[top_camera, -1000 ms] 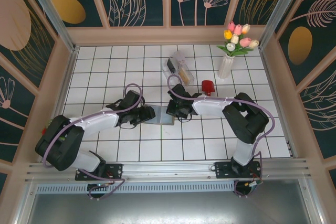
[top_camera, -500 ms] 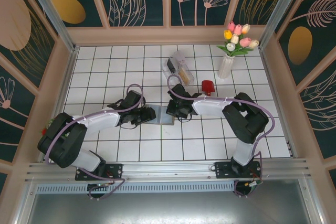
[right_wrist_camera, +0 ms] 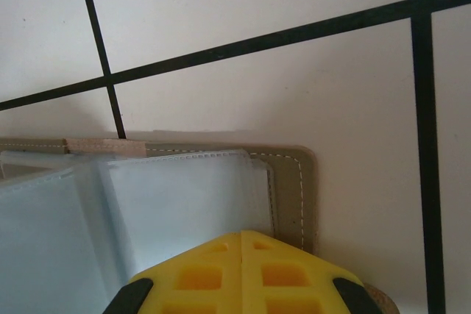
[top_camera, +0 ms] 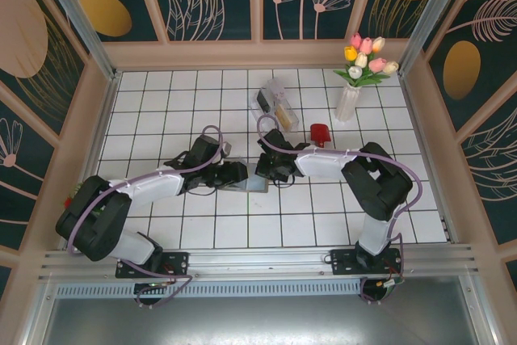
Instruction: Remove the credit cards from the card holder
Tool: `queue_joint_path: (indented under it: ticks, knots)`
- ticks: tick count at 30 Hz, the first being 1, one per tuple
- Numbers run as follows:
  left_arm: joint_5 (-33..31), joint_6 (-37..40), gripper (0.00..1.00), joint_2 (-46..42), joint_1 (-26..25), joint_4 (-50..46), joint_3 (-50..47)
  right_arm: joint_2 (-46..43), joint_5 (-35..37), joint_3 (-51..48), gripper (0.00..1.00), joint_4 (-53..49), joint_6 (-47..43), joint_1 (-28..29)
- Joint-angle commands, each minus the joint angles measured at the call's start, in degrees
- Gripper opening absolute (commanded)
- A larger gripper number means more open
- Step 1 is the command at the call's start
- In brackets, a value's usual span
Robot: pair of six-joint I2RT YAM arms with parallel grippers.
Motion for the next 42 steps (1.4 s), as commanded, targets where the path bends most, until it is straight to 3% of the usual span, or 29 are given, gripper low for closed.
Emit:
queue_joint_path:
  ticks: [1, 11, 16, 21, 27, 32, 42]
  knots:
    - [2.7, 1.5, 0.53, -0.7, 0.1, 2.5, 0.5, 1.2, 1.2, 0.2, 0.02, -3.2, -1.3, 0.1]
    - [4.5, 0.8, 0.53, 3.5, 0.1, 5.7, 1.0, -1.6, 1.6, -0.2, 0.02, -2.7, -0.8, 0.1]
    - [8.5, -2.6, 0.54, 5.2, -0.6, 13.2, 0.5, -5.9, 2.8, -1.6, 0.02, -1.2, 0.2, -0.3]
    - [6.9, -2.8, 0.53, 8.9, -2.3, 12.7, 3.1, -8.6, 5.2, -2.4, 0.02, -1.0, 2.3, -0.8]
    - [4.8, -3.4, 0.42, 11.7, -2.6, 12.7, 2.5, -13.0, 9.8, -5.2, 0.03, -0.9, 5.8, -1.1]
    - [3.2, -3.2, 0.27, 13.2, -2.6, 10.6, 2.3, -9.3, 2.3, -2.3, 0.03, 0.8, 1.1, -1.1]
    - [-1.7, -2.5, 0.1, 7.3, -2.6, 3.8, 3.6, -3.4, -3.4, -1.6, 0.03, 2.8, 1.7, -1.0]
